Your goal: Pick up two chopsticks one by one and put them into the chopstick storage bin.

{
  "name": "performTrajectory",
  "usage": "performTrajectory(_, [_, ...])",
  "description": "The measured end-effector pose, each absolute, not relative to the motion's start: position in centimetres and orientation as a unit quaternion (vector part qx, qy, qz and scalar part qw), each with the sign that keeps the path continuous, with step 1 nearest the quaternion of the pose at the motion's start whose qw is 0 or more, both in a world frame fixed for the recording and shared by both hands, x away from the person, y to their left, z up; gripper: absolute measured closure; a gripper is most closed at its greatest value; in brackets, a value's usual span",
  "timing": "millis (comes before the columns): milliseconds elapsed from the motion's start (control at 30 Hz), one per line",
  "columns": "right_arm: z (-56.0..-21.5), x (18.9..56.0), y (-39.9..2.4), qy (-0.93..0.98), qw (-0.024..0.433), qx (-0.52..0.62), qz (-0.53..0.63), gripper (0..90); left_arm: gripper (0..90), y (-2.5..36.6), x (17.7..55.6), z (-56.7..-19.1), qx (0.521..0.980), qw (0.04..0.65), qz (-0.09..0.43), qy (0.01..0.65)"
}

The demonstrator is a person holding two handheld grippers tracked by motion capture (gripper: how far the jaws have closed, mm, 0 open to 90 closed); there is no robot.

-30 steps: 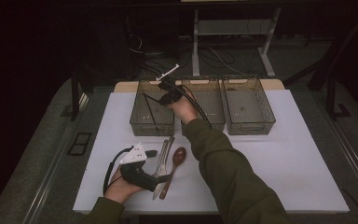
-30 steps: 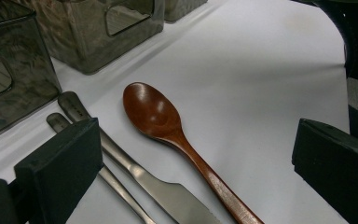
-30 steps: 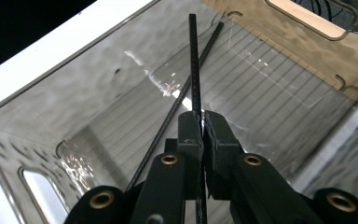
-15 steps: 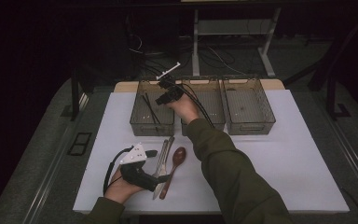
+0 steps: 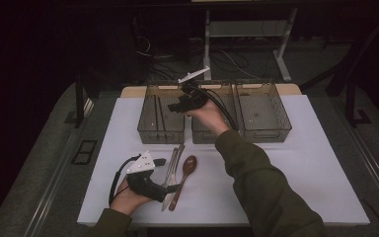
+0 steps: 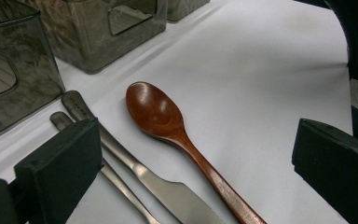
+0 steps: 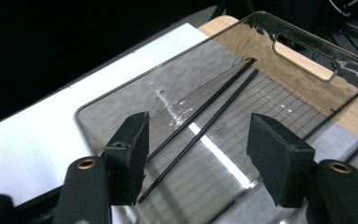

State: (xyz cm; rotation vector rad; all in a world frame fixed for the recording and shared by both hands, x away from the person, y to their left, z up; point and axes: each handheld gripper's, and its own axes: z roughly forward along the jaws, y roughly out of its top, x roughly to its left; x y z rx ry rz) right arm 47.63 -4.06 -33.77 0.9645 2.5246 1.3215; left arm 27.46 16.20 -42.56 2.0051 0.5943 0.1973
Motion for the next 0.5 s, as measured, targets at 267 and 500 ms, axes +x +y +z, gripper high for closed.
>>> performTrajectory(267, [-33.6, 45.0, -8.4, 0.829, 0.073, 0.306, 0.462, 34.5, 0.6, 16.2, 27.5, -42.6, 0.827, 0.496, 0.084, 0.251])
performTrajectory(500, [-34.2, 42.9, -12.2, 0.824, 0.077, 0.3, 0.474, 32.8, 0.6, 16.2, 27.4, -42.6, 0.828, 0.493, 0.086, 0.252])
